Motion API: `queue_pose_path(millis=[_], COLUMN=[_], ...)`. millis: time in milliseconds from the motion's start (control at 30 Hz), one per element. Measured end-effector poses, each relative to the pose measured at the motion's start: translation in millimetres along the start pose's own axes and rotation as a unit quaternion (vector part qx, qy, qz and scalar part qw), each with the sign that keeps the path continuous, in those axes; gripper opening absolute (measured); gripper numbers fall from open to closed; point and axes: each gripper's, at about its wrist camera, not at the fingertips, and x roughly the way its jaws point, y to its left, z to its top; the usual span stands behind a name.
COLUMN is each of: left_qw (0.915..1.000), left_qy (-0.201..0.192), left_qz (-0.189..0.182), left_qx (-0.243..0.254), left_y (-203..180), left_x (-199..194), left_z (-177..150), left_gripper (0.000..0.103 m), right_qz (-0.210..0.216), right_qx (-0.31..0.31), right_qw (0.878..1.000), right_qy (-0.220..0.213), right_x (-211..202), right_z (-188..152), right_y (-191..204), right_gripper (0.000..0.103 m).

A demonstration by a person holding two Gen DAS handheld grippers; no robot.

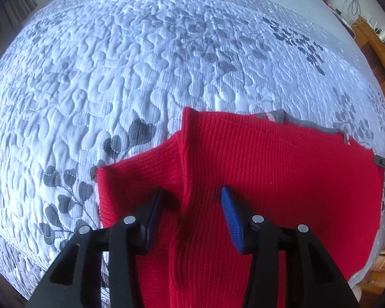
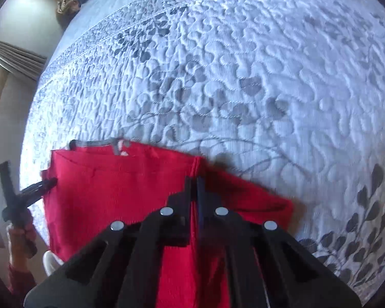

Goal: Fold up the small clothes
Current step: 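Open both grippers and release the folded sweater onto the bed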

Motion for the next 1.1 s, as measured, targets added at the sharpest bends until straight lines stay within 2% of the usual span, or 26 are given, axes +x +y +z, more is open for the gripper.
queue_pose_path(millis=[33,133,300,333,367,400,467,567,667,733,900,1100], left_qw=[1.0000,0.9997,0.9988,0.9987,0.9985,0.9983,0.9977,0.9972,0.9972,0.9974,0.9973,0.9983], left_qy=[0.000,-0.002,-0.017,-0.024,-0.032,-0.041,-0.054,-0.059,-0.053,-0.048,-0.033,-0.017], left_qz=[0.004,0.017,0.041,0.038,0.035,0.030,0.017,0.003,-0.024,-0.019,-0.002,-0.014], left_qx=[0.003,0.014,0.023,0.024,0.026,0.029,0.037,0.045,0.048,0.050,0.066,0.053], left_y=[-0.2,-5.7,-12.3,-13.6,-15.2,-17.4,-23.6,-35.6,-49.5,-56.2,-67.0,-60.9], left_x=[0.0,2.1,-26.3,-34.6,-45.1,-57.6,-74.9,-85.6,-81.7,-73.8,-51.0,-30.7], left_z=[-2.4,-1.2,-11.0,-15.4,-22.2,-32.4,-52.7,-77.9,-95.9,-101.2,-107.8,-107.5], left_gripper=[0.047,0.047,0.046,0.046,0.049,0.055,0.059,0.060,0.060,0.060,0.060,0.062], right_qz=[-0.008,0.003,-0.013,-0.014,-0.009,0.001,0.030,0.037,0.026,0.030,0.065,0.116], right_qx=[0.006,0.010,-0.028,-0.026,-0.019,-0.016,-0.014,0.000,0.027,0.046,0.072,0.096], right_qw=[1.000,1.000,0.999,0.999,0.999,0.999,0.999,0.999,0.999,0.998,0.995,0.989], right_qy=[0.006,-0.002,-0.023,-0.027,-0.027,-0.029,-0.033,-0.028,-0.023,-0.019,-0.011,-0.010], right_x=[6.6,8.8,-27.2,-41.0,-51.7,-60.3,-74.5,-78.0,-69.8,-62.5,-43.8,-26.9], right_z=[-1.4,-5.1,-28.1,-40.0,-52.7,-62.7,-90.9,-124.7,-147.6,-155.3,-165.6,-158.6], right_y=[-5.2,-7.4,7.3,8.9,8.6,9.7,12.9,13.4,2.6,-8.2,-25.8,-33.1], right_gripper=[0.002,0.003,0.020,0.027,0.038,0.043,0.055,0.066,0.068,0.068,0.066,0.062])
